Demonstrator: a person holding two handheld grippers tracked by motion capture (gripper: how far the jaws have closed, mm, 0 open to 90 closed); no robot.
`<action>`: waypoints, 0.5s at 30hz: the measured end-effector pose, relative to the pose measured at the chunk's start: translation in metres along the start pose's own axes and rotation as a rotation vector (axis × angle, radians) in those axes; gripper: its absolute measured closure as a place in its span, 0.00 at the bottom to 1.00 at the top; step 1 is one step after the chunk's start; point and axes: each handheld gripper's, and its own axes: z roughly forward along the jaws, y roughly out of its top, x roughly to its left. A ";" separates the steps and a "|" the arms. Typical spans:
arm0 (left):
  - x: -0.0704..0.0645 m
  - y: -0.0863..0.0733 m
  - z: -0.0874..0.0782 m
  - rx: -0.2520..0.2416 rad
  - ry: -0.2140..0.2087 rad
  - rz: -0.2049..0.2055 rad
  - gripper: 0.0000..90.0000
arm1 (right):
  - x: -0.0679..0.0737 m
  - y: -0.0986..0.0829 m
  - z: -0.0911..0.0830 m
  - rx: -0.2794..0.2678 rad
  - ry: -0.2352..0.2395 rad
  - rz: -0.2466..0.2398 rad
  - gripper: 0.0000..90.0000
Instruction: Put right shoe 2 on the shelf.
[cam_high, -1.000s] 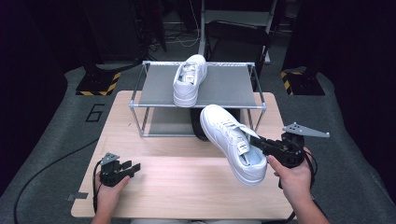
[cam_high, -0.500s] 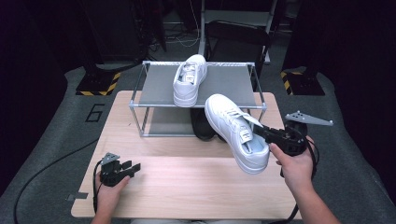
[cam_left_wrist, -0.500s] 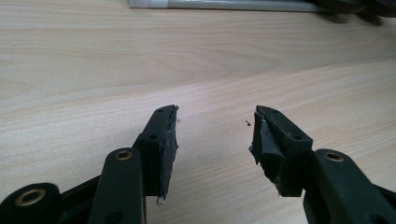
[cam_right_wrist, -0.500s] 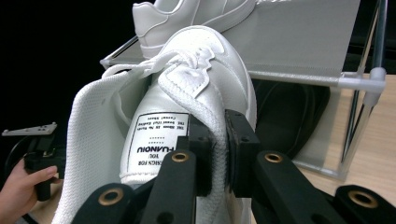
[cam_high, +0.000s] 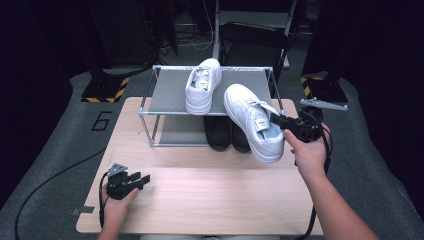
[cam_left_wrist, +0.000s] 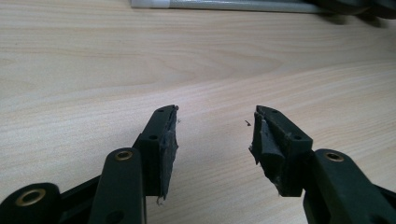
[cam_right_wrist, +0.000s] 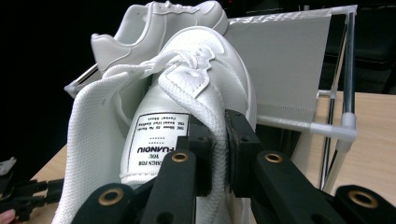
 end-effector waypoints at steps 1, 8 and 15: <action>0.000 0.000 0.000 0.001 0.003 0.005 0.55 | -0.001 0.002 0.003 0.001 -0.005 -0.002 0.92; 0.001 -0.001 0.000 -0.006 0.005 -0.011 0.55 | -0.007 0.020 0.027 0.010 -0.047 0.014 0.92; 0.002 0.000 0.000 0.000 -0.001 -0.018 0.55 | -0.013 0.035 0.051 0.002 -0.090 0.030 0.92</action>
